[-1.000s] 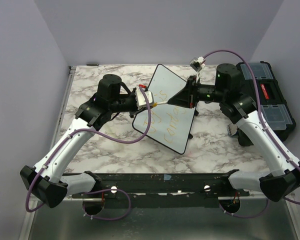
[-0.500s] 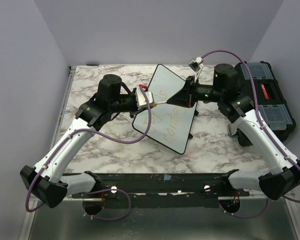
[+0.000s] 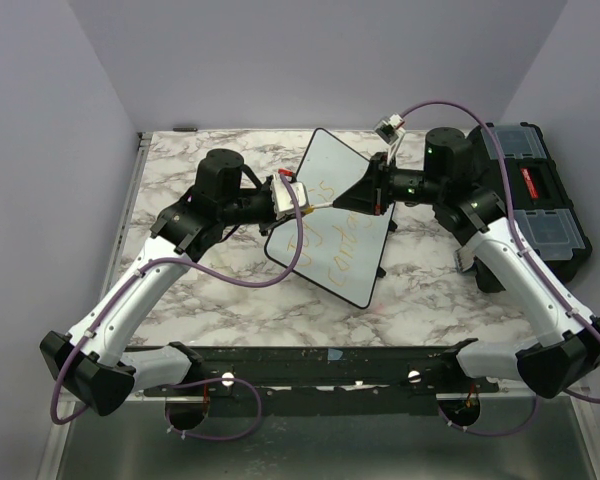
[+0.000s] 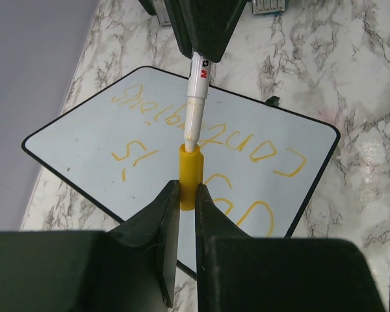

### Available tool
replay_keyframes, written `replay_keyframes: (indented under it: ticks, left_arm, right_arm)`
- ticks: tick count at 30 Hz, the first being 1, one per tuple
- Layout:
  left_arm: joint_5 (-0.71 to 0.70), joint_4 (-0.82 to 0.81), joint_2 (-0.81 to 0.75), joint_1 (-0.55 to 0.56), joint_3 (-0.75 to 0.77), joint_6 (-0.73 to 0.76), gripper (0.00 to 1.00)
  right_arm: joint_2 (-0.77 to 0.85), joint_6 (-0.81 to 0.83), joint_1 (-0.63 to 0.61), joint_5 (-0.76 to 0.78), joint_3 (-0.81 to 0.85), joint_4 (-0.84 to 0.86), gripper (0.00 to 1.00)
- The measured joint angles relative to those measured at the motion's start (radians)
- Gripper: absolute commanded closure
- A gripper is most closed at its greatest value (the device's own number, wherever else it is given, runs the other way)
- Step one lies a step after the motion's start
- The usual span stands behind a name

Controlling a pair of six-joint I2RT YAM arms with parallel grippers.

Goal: Write a sentence on the whiteboard
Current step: Insert the whiteboard marker without the cap into the pen cap.

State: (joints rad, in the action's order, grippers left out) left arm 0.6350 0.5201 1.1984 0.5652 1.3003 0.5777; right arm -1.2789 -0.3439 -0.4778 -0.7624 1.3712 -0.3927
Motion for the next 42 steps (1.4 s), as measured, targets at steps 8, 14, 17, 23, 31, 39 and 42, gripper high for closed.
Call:
replay_keyframes:
  ticks: [8, 14, 17, 23, 31, 39, 42]
  left_arm:
    - [0.0, 0.0, -0.001, 0.0, 0.0, -0.002, 1.0]
    - [-0.002, 0.009, -0.001, 0.001, 0.0, -0.003, 1.0]
    - [-0.011, 0.014, -0.001, 0.006, 0.0, -0.002, 1.0]
    - [-0.015, 0.014, 0.001, 0.02, 0.0, -0.003, 1.0]
    - [-0.018, 0.013, 0.023, 0.035, 0.008, -0.021, 1.0]
    - [-0.027, 0.002, 0.029, 0.037, -0.002, -0.104, 1.0]
    - [-0.027, -0.006, 0.03, 0.037, -0.014, -0.146, 1.0]
  right_arm:
    - [-0.002, 0.005, 0.0, 0.017, -0.004, -0.002, 0.99]
    - [-0.011, 0.031, 0.0, 0.034, 0.005, -0.031, 0.99]
    - [-0.031, 0.054, -0.001, 0.044, 0.034, -0.073, 0.99]
    - [-0.062, 0.091, -0.026, 0.061, 0.065, -0.126, 0.99]
    - [-0.066, 0.09, -0.045, 0.069, 0.061, -0.127, 0.99]
    - [-0.065, 0.057, -0.057, 0.074, 0.03, -0.085, 0.99]
    - [-0.065, 0.058, -0.068, 0.092, 0.024, -0.085, 0.99]
